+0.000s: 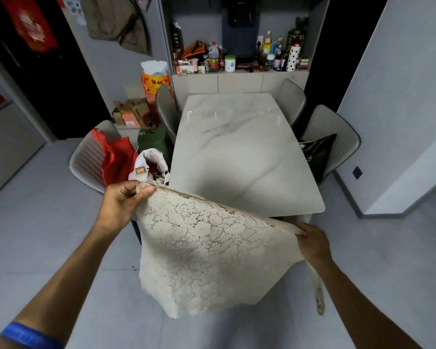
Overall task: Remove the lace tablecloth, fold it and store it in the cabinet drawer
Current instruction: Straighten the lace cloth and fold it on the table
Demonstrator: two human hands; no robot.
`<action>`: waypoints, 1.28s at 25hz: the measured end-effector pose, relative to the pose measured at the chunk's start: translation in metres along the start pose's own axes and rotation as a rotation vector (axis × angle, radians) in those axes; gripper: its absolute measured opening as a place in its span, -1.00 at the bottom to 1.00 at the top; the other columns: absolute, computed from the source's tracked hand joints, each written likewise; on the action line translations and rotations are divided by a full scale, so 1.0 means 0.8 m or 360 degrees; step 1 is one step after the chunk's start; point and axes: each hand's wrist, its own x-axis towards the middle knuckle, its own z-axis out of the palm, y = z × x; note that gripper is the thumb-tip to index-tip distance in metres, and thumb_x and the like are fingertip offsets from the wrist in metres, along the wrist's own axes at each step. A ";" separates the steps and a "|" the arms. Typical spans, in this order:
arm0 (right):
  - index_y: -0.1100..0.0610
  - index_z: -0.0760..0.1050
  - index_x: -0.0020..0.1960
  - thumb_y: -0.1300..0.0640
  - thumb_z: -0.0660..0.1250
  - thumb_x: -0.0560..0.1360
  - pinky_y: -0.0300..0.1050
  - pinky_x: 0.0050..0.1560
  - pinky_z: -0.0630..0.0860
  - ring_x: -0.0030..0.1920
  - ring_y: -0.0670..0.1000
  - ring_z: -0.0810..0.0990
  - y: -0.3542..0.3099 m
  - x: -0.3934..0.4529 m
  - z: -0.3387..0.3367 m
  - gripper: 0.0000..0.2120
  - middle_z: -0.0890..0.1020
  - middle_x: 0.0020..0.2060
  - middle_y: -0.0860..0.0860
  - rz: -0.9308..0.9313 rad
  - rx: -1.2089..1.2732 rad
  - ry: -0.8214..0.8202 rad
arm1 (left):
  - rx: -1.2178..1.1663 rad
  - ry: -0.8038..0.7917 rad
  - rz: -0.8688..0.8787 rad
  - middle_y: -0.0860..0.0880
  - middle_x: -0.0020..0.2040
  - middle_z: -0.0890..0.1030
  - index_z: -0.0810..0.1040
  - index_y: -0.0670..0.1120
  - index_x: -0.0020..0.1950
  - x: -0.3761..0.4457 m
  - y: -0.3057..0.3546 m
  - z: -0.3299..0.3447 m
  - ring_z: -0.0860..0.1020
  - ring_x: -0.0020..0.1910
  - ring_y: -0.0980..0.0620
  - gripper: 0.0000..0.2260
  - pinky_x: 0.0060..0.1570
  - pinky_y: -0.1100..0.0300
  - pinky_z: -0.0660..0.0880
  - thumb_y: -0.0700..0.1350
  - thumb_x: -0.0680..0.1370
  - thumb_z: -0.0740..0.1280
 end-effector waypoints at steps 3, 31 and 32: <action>0.22 0.64 0.11 0.38 0.23 0.51 -0.19 -0.09 0.42 -0.07 0.20 0.64 0.013 -0.007 0.006 -0.72 0.69 -0.03 0.21 0.0010 -0.0024 -0.0074 | -0.0034 -0.0084 -0.0027 -0.22 -0.27 0.58 0.53 -0.48 -0.20 -0.001 -0.010 -0.003 0.48 -0.27 -0.07 -0.58 -0.25 0.03 0.45 -0.07 0.41 0.46; 0.22 0.52 -0.17 0.30 0.18 0.46 -0.01 -0.43 0.60 -0.25 0.18 0.62 -0.089 -0.030 -0.028 -0.85 0.62 -0.23 0.22 0.1229 0.1354 -0.0231 | 0.0744 -0.1035 -0.0464 -0.07 0.14 0.62 0.67 -0.13 0.09 -0.233 -0.111 0.192 0.58 0.12 -0.05 -0.73 0.13 0.26 0.47 -0.29 0.54 0.22; 0.19 0.54 -0.20 0.28 0.22 0.45 -0.04 -0.42 0.59 -0.23 0.17 0.62 -0.086 -0.031 -0.029 -0.86 0.63 -0.23 0.21 0.1195 0.1266 -0.0229 | 0.0723 -0.0959 -0.0550 -0.08 0.11 0.63 0.68 -0.13 0.09 -0.230 -0.106 0.199 0.60 0.07 -0.03 -0.77 0.11 0.25 0.51 -0.25 0.55 0.25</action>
